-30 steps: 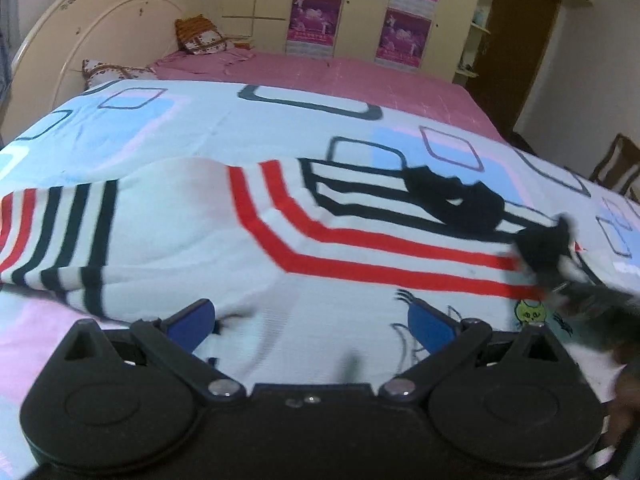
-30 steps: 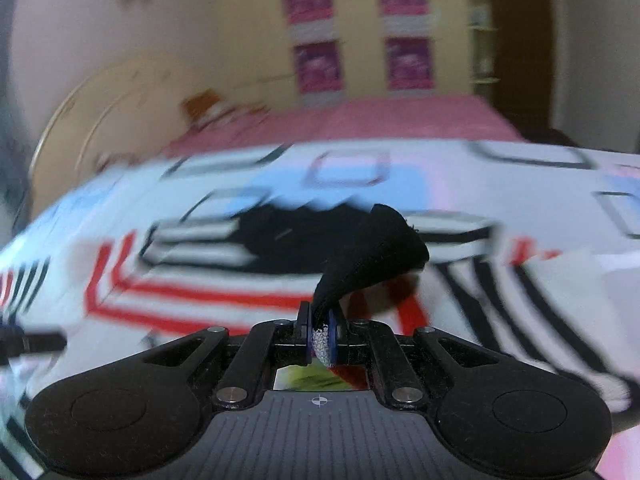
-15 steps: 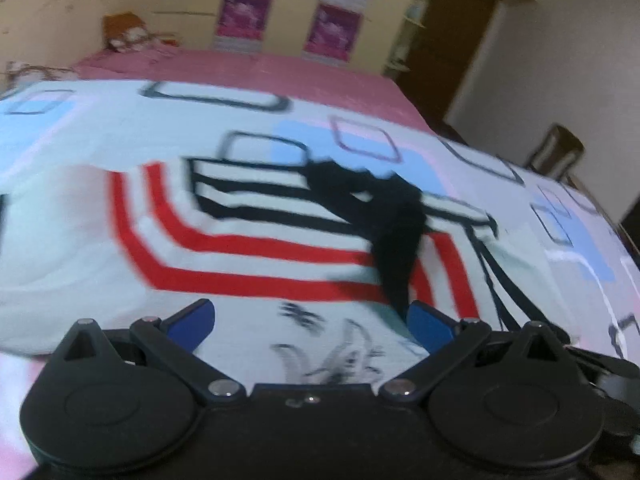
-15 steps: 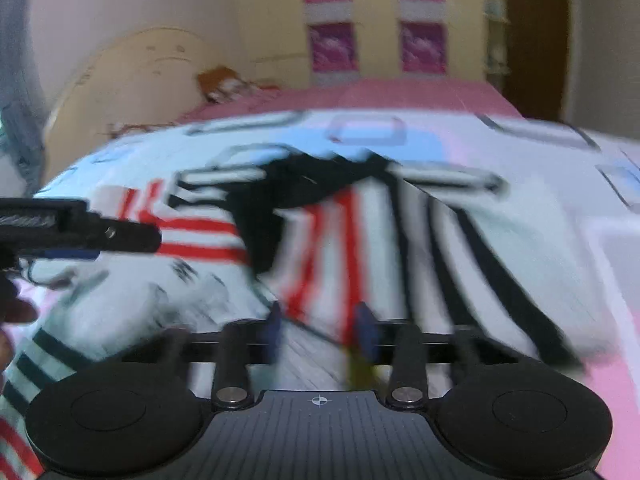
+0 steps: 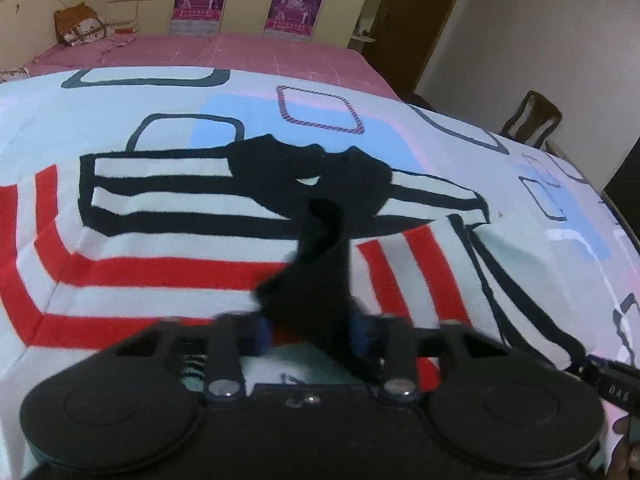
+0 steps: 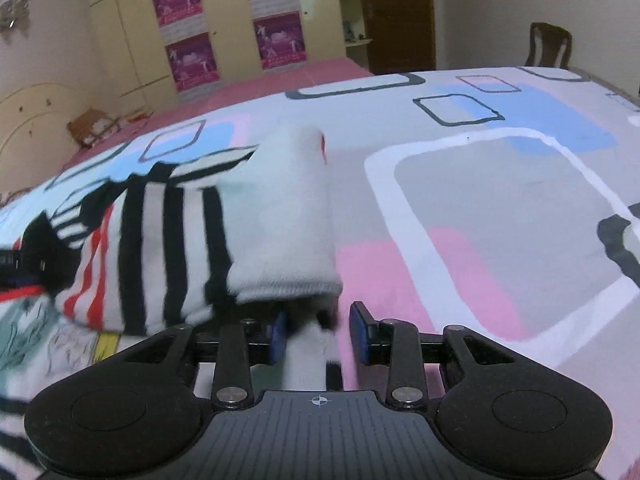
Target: Fold small clothes
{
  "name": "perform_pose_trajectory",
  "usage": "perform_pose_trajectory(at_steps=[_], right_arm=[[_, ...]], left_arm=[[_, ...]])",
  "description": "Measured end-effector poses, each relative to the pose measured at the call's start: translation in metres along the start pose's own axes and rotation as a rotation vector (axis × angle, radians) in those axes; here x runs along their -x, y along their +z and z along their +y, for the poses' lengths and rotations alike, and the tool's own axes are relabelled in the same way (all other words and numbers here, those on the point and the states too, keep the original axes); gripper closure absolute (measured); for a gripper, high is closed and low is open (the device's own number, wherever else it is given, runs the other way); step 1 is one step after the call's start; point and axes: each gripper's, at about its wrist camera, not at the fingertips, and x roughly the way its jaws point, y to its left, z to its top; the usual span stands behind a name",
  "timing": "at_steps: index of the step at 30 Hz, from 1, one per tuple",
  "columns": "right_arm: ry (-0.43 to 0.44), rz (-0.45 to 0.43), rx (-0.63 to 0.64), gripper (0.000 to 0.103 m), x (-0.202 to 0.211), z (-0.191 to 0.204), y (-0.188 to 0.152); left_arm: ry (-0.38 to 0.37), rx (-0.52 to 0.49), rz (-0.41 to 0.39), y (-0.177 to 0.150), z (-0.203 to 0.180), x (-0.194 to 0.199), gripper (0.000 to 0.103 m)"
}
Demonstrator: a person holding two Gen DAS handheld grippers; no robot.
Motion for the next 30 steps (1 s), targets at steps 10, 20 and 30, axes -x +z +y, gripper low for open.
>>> perform_pose_trajectory(at_steps=[10, 20, 30], right_arm=[[0.007, -0.015, 0.056, 0.086, -0.012, 0.0, 0.001], [0.049, -0.007, 0.096, 0.083, 0.002, -0.004, 0.01], [0.163, -0.112, -0.042, 0.045, -0.029, -0.022, 0.089]], left_arm=[[0.085, 0.014, -0.07, 0.0, 0.037, 0.023, 0.096], [0.135, 0.006, -0.076, -0.012, 0.041, 0.032, 0.037], [0.136, 0.051, -0.048, 0.004, 0.056, 0.013, 0.049]])
